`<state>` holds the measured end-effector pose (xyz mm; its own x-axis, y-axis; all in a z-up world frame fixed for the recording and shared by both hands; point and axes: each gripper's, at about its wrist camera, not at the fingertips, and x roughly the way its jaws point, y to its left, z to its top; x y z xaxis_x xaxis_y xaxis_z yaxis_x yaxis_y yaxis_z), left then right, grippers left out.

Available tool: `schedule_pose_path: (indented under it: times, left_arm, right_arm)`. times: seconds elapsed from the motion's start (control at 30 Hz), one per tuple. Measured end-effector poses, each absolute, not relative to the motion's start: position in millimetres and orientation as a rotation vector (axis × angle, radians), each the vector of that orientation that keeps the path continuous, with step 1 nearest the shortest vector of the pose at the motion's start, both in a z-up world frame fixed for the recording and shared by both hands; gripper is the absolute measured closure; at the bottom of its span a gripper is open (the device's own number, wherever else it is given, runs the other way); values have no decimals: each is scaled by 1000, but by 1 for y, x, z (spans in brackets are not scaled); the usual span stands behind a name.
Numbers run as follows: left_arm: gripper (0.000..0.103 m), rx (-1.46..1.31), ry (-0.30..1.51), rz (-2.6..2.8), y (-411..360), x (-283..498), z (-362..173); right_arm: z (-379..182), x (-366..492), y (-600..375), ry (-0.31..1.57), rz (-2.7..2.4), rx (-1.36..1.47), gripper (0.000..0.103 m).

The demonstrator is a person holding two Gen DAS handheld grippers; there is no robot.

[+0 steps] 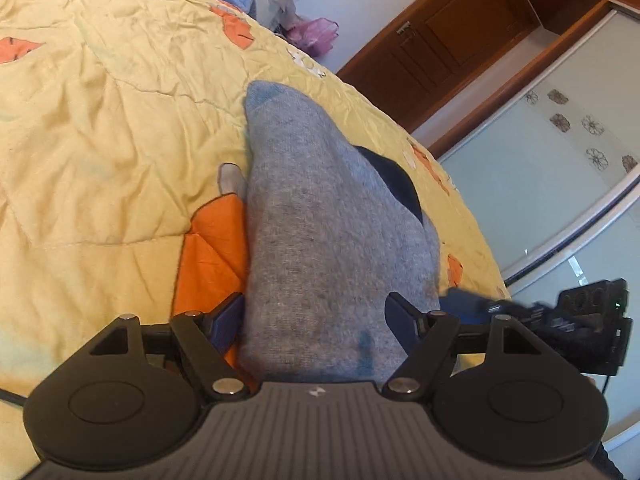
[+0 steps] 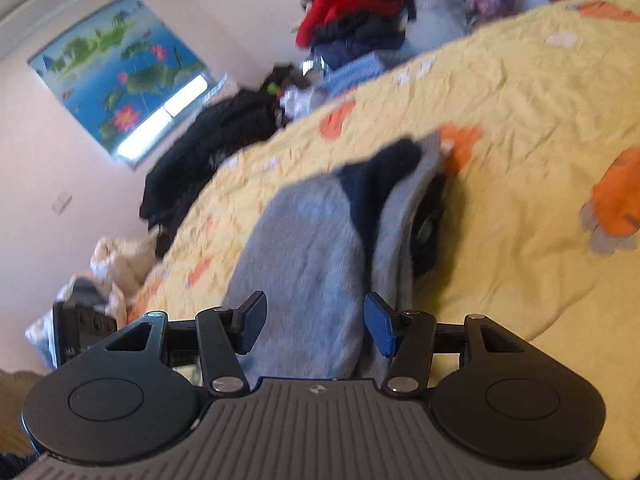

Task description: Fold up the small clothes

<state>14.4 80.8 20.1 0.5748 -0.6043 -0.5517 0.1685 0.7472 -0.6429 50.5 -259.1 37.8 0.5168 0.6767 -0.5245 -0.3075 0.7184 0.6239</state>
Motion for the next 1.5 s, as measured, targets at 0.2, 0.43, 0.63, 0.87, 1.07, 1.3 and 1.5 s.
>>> schedule_pose_path:
  times: [0.2, 0.43, 0.63, 0.87, 1.07, 1.3, 1.5]
  left_arm:
    - [84, -469, 916, -438, 75, 14, 17]
    - [78, -234, 827, -402, 62, -7, 44]
    - [14, 45, 480, -355, 34, -43, 84]
    - [15, 112, 608, -456, -25, -10, 40]
    - [15, 71, 672, -464, -26, 3, 21]
    - [14, 45, 674, -453, -21, -3, 34]
    - [13, 22, 485, -406, -7, 20, 92]
  right_arm:
    - [38, 36, -247, 857, 579, 379, 88]
    - [35, 39, -265, 883, 596, 456, 65]
    - [74, 81, -292, 721, 555, 600, 41]
    - [48, 179, -254, 863, 398, 487, 41]
    - [44, 201, -242, 830, 409, 404, 88]
    - [42, 193, -253, 809, 341, 414, 72]
    - [76, 116, -267, 580, 354, 600, 54]
